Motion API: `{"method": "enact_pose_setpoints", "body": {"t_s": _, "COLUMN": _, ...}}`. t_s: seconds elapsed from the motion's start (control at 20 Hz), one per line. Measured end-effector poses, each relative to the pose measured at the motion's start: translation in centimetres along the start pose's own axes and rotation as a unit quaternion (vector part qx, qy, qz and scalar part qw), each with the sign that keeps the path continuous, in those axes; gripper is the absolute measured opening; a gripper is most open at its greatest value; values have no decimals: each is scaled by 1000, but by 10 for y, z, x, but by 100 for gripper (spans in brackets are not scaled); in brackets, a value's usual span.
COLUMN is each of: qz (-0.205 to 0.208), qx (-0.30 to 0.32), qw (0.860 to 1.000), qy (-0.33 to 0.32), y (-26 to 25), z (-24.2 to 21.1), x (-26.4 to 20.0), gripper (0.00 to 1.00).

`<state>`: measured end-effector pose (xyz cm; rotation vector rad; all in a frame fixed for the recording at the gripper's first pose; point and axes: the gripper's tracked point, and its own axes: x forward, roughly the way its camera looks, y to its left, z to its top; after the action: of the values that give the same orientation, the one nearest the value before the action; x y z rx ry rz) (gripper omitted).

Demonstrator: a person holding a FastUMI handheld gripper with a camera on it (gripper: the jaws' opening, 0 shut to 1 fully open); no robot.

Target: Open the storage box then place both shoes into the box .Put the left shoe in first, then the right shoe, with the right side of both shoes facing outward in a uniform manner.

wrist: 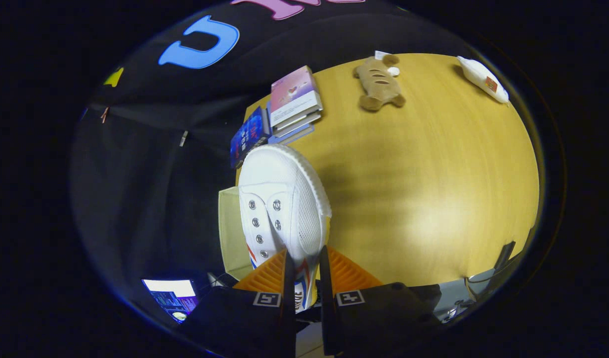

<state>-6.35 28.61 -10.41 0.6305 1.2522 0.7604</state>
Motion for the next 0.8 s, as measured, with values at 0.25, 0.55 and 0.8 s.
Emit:
{"method": "enact_pose_setpoints", "body": {"t_s": 0.25, "qz": 17, "qx": -36, "qw": 999, "qy": 31, "y": 67, "z": -16, "x": 41, "gripper": 25}}
{"method": "enact_pose_setpoints", "body": {"t_s": 0.55, "qz": 3, "qx": -49, "qw": 996, "qy": 68, "y": 94, "z": -30, "x": 93, "gripper": 25}}
{"method": "enact_pose_setpoints", "body": {"t_s": 0.8, "qz": -35, "qx": -53, "qw": 994, "qy": 89, "y": 84, "z": -33, "x": 117, "gripper": 26}}
